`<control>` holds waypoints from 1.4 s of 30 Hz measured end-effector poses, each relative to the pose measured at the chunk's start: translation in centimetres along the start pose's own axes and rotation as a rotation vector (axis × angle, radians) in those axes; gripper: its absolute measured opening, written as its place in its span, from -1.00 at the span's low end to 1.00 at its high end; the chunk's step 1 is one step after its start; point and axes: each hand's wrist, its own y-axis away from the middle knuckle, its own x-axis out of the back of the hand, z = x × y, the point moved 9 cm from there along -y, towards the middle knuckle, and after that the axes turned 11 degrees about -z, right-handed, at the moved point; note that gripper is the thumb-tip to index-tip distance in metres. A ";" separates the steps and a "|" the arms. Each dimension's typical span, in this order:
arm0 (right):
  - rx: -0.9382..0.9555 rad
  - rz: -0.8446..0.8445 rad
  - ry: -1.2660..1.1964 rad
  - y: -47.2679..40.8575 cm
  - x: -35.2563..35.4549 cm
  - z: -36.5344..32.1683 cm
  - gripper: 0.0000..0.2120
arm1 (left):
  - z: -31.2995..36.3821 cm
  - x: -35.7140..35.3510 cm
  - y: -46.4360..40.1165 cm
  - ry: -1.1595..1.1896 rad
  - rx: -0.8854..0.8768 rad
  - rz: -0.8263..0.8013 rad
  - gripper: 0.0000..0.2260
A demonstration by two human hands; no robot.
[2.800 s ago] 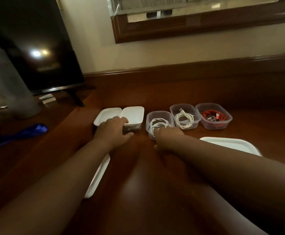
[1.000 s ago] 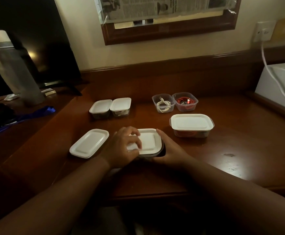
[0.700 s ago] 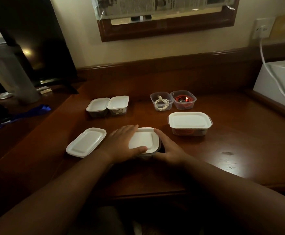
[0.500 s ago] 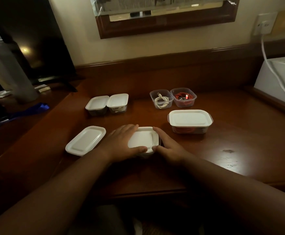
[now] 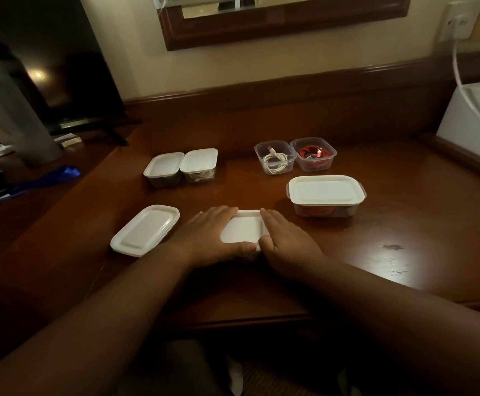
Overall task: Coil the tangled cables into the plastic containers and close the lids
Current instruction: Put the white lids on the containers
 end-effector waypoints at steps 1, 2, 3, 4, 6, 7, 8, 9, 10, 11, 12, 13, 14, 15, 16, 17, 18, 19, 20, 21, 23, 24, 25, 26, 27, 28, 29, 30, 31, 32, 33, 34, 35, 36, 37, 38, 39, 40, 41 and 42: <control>-0.009 -0.034 0.010 -0.2 0.1 -0.1 -0.42 | -0.1 -0.2 -0.1 -0.010 0.018 0.000 -0.02; -0.018 -0.079 0.006 -0.5 0.1 -0.1 -0.42 | -0.2 -0.3 -0.2 -0.019 0.040 -0.002 0.00; -0.028 -0.131 -0.015 -0.8 0.1 0.0 -0.41 | -0.2 -0.5 -0.3 -0.024 0.063 -0.003 0.00; -0.040 -0.180 -0.048 -1.1 0.1 0.2 -0.41 | -0.1 -0.5 -0.3 -0.025 0.087 -0.002 0.01; -0.061 -0.266 -0.103 -2.0 0.0 0.4 -0.39 | 0.2 -0.6 -0.3 -0.028 0.132 0.002 0.01; -0.081 -0.308 -0.109 -2.3 -0.1 0.4 -0.37 | 0.4 -0.6 -0.1 -0.029 0.151 0.004 0.00; -0.108 -0.331 -0.100 -2.7 -0.1 0.5 -0.33 | 0.6 -0.5 0.1 -0.024 0.160 0.010 -0.03; -0.118 -0.343 -0.061 -3.1 0.0 0.5 -0.30 | 0.8 -0.4 0.3 -0.010 0.149 0.024 -0.10; -0.135 -0.342 -0.043 -3.4 0.2 0.4 -0.27 | 1.2 -0.4 0.6 0.013 0.116 0.045 -0.19; -0.159 -0.326 -0.048 -3.7 0.6 0.5 -0.25 | 1.6 -0.4 1.0 0.036 0.069 0.069 -0.28; -0.170 -0.309 -0.025 -4.0 1.0 0.5 -0.23 | 2.0 -0.5 1.4 0.051 0.018 0.084 -0.35; -0.186 -0.297 0.013 -4.3 1.4 0.4 -0.20 | 2.5 -0.7 1.9 0.047 -0.029 0.083 -0.40; -0.198 -0.269 0.053 -4.6 1.9 0.3 -0.17 | 2.9 -1.1 2.4 0.023 -0.064 0.070 -0.40; -0.196 -0.226 0.106 -4.9 2.5 0.1 -0.18 | 3.1 -1.4 2.7 -0.015 -0.085 0.055 -0.35; -0.185 -0.177 0.168 -5.2 3.1 -0.2 -0.22 | 3.3 -1.6 3.0 -0.062 -0.093 0.044 -0.29; -0.175 -0.135 0.221 -5.4 3.5 -0.5 -0.32 | 3.3 -1.6 3.1 -0.115 -0.095 0.039 -0.23; -0.160 -0.096 0.257 -5.6 3.9 -0.7 -0.44 | 3.3 -1.4 3.1 -0.167 -0.096 0.039 -0.20; -0.155 -0.061 0.280 -5.8 4.3 -0.8 -0.54 | 3.4 -1.2 3.1 -0.212 -0.099 0.047 -0.18; -0.150 -0.022 0.301 -5.9 4.8 -0.8 -0.62 | 3.4 -0.9 3.0 -0.249 -0.104 0.061 -0.17; -0.145 0.014 0.321 -6.1 5.3 -0.7 -0.68 | 3.4 -0.8 2.8 -0.285 -0.114 0.080 -0.17; -0.127 0.065 0.348 -6.6 6.1 -0.6 -0.74 | 3.7 -0.6 2.6 -0.370 -0.132 0.125 -0.20; -0.120 0.071 0.365 -6.9 6.5 -0.4 -0.74 | 3.7 -0.4 2.2 -0.411 -0.133 0.153 -0.22; -0.122 0.070 0.379 -7.3 6.8 -0.2 -0.72 | 3.6 -0.2 1.6 -0.440 -0.130 0.175 -0.25; -0.125 0.073 0.384 -7.7 7.3 0.2 -0.70 | 3.5 0.0 1.0 -0.451 -0.127 0.191 -0.27; -0.130 0.088 0.381 -8.1 7.9 0.6 -0.69 | 3.3 0.4 0.3 -0.448 -0.128 0.201 -0.28; -0.137 0.114 0.380 -8.5 8.6 1.0 -0.68 | 3.1 0.7 -0.6 -0.436 -0.131 0.209 -0.29; -0.145 0.141 0.385 -8.9 9.4 1.4 -0.69 | 2.8 1.2 -1.4 -0.417 -0.133 0.215 -0.30; -0.152 0.154 0.395 -9.3 10.0 1.8 -0.69 | 2.4 1.7 -2.3 -0.390 -0.129 0.221 -0.31; -0.159 0.150 0.407 -9.8 10.4 2.3 -0.70 | 2.0 2.3 -3.2 -0.357 -0.117 0.232 -0.33; -0.166 0.136 0.411 -10.5 10.7 2.7 -0.69 | 1.5 2.9 -4.2 -0.323 -0.101 0.248 -0.35; -0.173 0.119 0.408 -11.2 11.0 3.2 -0.68 | 1.1 3.5 -5.2 -0.298 -0.085 0.265 -0.36; -0.179 0.103 0.401 -11.9 11.1 3.6 -0.66 | 0.6 4.0 -6.3 -0.283 -0.069 0.279 -0.38; -0.186 0.088 0.399 -12.6 11.2 4.1 -0.62 | 0.0 4.5 -7.5 -0.277 -0.052 0.288 -0.39; -0.193 0.071 0.409 -13.4 11.2 4.6 -0.57 | -0.6 5.0 -8.9 -0.278 -0.030 0.292 -0.40; -0.202 0.049 0.432 -14.2 11.1 5.0 -0.51 | -1.3 5.5 -10.2 -0.283 -0.008 0.293 -0.40; -0.212 0.019 0.461 -15.0 11.0 5.4 -0.46 | -2.0 6.0 -11.6 -0.292 0.012 0.294 -0.40; -0.226 -0.018 0.482 -15.7 10.8 5.9 -0.41 | -2.5 6.5 -12.8 -0.307 0.029 0.298 -0.41; -0.243 -0.055 0.491 -16.3 10.6 6.3 -0.39 | -3.0 6.9 -14.0 -0.326 0.045 0.304 -0.41; -0.257 -0.085 0.493 -16.9 10.5 6.7 -0.39 | -3.5 7.4 -15.2 -0.342 0.058 0.309 -0.41; -0.263 -0.106 0.498 -17.4 10.3 6.9 -0.40 | -4.0 7.7 -16.2 -0.353 0.069 0.310 -0.41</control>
